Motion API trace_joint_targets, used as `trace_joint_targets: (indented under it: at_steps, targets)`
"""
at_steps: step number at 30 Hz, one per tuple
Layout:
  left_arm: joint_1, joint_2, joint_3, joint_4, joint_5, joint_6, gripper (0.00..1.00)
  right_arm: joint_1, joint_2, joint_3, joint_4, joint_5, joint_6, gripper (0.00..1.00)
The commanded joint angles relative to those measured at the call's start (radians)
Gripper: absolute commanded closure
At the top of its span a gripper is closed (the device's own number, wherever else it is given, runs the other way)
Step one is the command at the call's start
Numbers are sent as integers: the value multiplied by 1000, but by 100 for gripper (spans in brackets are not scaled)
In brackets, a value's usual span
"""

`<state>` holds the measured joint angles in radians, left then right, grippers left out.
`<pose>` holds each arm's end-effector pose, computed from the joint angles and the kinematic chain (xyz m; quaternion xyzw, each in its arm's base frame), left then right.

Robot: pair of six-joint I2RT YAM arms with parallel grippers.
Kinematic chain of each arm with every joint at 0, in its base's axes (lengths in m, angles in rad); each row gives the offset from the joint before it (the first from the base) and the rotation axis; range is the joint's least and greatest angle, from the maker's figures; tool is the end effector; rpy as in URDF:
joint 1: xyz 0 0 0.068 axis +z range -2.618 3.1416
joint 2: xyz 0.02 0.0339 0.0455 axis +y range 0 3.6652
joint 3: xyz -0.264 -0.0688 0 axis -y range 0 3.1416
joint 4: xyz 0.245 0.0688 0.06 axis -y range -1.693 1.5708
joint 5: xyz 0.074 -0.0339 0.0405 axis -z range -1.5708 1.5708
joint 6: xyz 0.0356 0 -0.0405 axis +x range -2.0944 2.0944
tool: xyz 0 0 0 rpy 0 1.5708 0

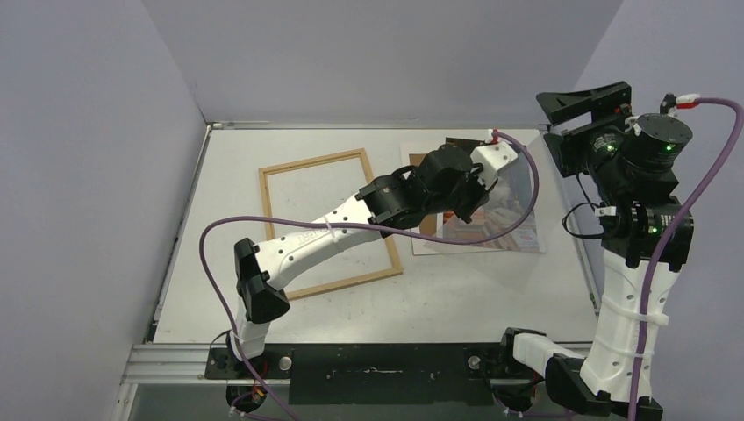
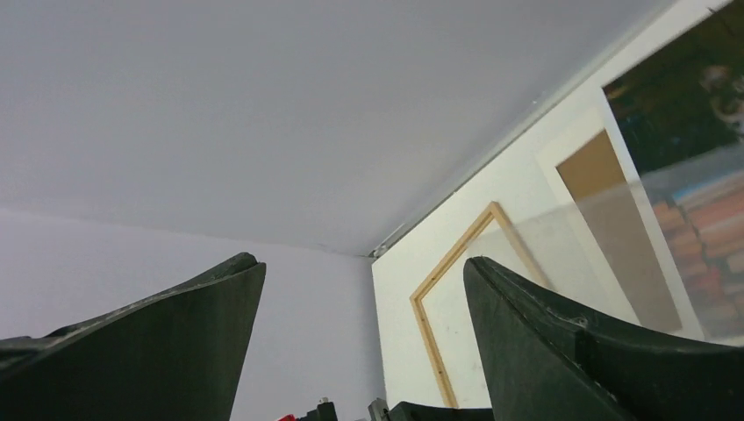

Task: Put the photo into the frame
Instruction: Pick up the photo frame item at the center of the board.

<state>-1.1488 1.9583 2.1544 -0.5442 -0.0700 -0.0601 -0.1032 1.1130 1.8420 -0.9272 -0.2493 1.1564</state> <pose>0.1871 -0.4107 0.4272 0.4066 0.7105 -0.3024 0.4883 0.1526 -0.0070 0.5369 0.3884 0.6667 0.3992 0.4952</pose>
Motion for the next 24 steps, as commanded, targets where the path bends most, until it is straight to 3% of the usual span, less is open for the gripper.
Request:
trace_joint_targets:
  at_steps: [1, 7, 12, 16, 24]
  targets:
    - [54, -118, 62, -46, 107, -18, 100, 6, 32, 47, 250, -175, -195, 12]
    - [154, -231, 53, -98, 281, 21, 100, 6, -28, -15, 418, -212, -444, 2]
    - [267, -338, 33, -135, 444, 87, 100, 7, -70, -95, 514, -371, -636, 0]
    - [332, -435, 1, -240, 579, 313, 100, 6, -76, -156, 581, -526, -713, 0]
    - [496, -508, 17, -306, 769, 377, 100, 11, -181, -360, 854, -756, -801, 0]
